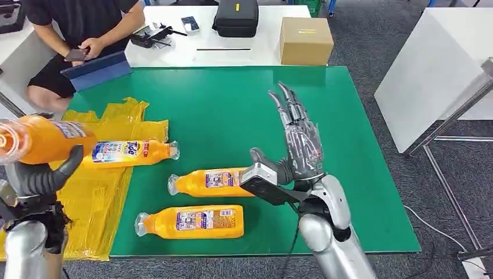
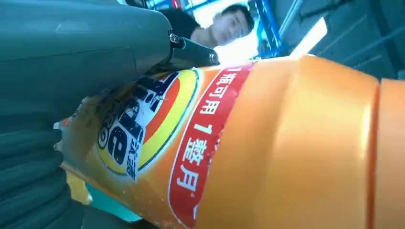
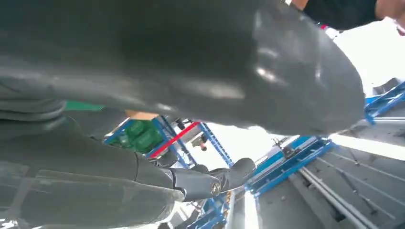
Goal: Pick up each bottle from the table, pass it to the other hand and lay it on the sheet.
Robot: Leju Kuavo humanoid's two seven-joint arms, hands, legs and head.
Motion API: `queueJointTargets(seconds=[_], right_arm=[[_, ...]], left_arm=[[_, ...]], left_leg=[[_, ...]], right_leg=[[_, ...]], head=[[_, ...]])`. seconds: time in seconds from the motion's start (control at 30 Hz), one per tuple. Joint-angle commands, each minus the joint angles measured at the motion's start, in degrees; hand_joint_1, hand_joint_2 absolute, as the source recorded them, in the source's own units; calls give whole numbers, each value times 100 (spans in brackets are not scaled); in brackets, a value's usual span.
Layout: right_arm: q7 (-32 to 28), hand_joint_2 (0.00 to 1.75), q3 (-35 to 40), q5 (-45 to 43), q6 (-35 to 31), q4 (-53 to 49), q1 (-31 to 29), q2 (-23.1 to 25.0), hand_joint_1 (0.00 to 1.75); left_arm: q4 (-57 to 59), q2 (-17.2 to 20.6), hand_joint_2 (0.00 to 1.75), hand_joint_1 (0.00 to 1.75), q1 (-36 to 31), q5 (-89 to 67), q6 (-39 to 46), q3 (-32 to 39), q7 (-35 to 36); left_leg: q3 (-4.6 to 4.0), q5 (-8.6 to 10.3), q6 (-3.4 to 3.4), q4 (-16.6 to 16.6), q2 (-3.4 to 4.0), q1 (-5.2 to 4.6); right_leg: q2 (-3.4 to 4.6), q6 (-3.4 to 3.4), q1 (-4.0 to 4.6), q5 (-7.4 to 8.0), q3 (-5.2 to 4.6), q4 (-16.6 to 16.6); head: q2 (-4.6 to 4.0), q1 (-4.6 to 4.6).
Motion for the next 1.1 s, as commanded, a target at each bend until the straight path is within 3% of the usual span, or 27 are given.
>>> queueJointTargets(seconds=[0.03, 0.17, 0.37, 0.6, 1.1], right_arm=[[-212, 0, -787, -5, -44, -324, 653, -407, 0], [-233, 0, -1097, 58, 20, -214, 660, -383, 0], [-375, 0, -1652, 204, 125, -465, 741, -275, 0], [-424, 0, -2031, 272, 158, -842, 1097, -182, 0], [-433, 0, -2124, 588, 278, -1017, 1287, 49, 0]], left_arm=[[-25, 295, 175, 175, -19, -2099, 916, 575, -64], [431, 373, 175, 175, -83, -3543, 1206, 299, 148], [1977, 504, 175, 175, 79, -5312, 2024, -679, 230], [3096, 853, 175, 175, -295, -5126, 2161, -1311, 21], [4633, 965, 175, 175, -1176, -4728, 2404, -1839, -57]], left_leg=[[21, -3, -9, -9, -17, 1], [21, -8, -11, -5, -7, -6], [28, 6, -8, -20, -24, -15], [20, 1, -10, -11, -26, -8], [10, 2, -8, -4, -16, -5]], right_leg=[[-24, 0, 1, -7, 30, -13], [-15, 0, -5, -10, 26, -4], [-31, -1, -14, -5, 30, -13], [-32, -2, -8, -9, 24, -9], [-21, -2, -4, -4, 11, -3]], head=[[0, 0], [0, 0], [0, 0], [0, 0], [0, 0]])
